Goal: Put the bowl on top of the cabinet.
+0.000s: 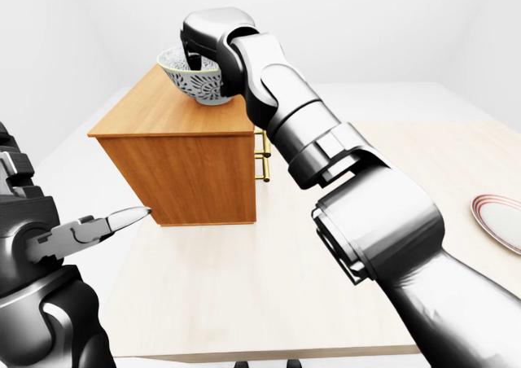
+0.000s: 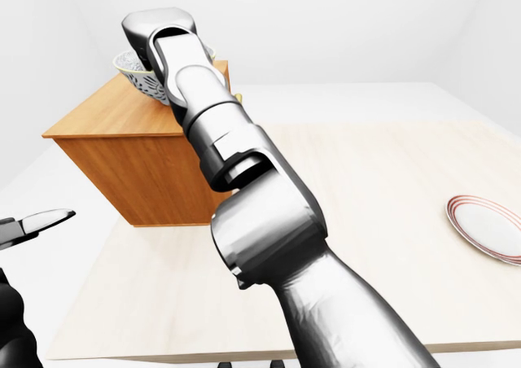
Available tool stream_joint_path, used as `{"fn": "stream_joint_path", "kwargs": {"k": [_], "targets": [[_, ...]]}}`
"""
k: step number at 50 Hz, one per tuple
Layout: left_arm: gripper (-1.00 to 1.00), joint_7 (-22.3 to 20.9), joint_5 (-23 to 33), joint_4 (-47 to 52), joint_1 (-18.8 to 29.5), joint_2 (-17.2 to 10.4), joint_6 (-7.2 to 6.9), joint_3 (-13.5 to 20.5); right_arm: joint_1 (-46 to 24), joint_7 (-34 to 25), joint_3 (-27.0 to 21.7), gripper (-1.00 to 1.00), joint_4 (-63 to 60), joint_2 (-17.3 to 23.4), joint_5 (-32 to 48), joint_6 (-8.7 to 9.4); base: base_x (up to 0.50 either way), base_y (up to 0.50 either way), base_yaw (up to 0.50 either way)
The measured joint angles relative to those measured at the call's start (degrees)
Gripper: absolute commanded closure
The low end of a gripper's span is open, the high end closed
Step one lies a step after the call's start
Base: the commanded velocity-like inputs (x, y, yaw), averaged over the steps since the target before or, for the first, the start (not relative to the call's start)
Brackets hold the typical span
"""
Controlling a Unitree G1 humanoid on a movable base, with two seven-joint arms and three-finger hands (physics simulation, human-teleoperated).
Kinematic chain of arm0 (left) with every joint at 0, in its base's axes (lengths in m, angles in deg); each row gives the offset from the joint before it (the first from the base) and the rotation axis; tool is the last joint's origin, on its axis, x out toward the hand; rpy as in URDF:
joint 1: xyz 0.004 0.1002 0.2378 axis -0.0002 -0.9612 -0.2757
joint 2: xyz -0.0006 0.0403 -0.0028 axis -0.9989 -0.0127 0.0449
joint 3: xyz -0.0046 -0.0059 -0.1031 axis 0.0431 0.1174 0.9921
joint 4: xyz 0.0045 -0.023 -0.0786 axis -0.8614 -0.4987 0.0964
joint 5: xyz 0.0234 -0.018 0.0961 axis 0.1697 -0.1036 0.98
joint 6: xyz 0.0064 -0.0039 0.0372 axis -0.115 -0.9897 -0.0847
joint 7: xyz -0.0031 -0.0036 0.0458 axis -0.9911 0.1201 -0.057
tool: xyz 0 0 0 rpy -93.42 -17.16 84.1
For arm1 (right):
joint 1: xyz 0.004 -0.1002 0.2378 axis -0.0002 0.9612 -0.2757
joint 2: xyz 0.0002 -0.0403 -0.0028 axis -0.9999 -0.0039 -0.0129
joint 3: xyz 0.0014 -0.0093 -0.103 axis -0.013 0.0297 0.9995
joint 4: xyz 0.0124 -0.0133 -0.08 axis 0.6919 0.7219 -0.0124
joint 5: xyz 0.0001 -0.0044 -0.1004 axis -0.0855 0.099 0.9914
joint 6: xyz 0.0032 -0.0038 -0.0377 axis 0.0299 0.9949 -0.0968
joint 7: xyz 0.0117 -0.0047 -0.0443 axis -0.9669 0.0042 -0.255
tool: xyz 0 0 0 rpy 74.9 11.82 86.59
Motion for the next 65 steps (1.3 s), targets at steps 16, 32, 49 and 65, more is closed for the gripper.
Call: {"fn": "stream_joint_path", "kwargs": {"k": [16,32,49,65], "targets": [[-1.0,0.0,0.0,-0.2,0.1,0.0,0.0,0.0,-1.5,-0.7,0.0,-0.29,0.1,0.7,0.3,0.0,0.0,0.0,0.0],[-1.0,0.2,-0.2,0.0,0.2,-0.1,0.0,0.0,-4.8,-2.1,-0.3,-1.0,0.4,2.5,1.6,0.0,0.0,0.0,0.0],[-1.0,0.2,0.0,-0.3,0.1,0.0,0.0,-0.3,-10.3,1.5,-1.3,-1.0,0.9,5.4,2.0,0.0,0.0,0.0,0.0],[-1.0,-0.1,0.5,-0.6,-0.3,0.3,0.0,-0.7,-9.3,5.5,-2.3,-1.0,1.0,8.6,1.6,0.0,0.0,0.0,0.0]]}}
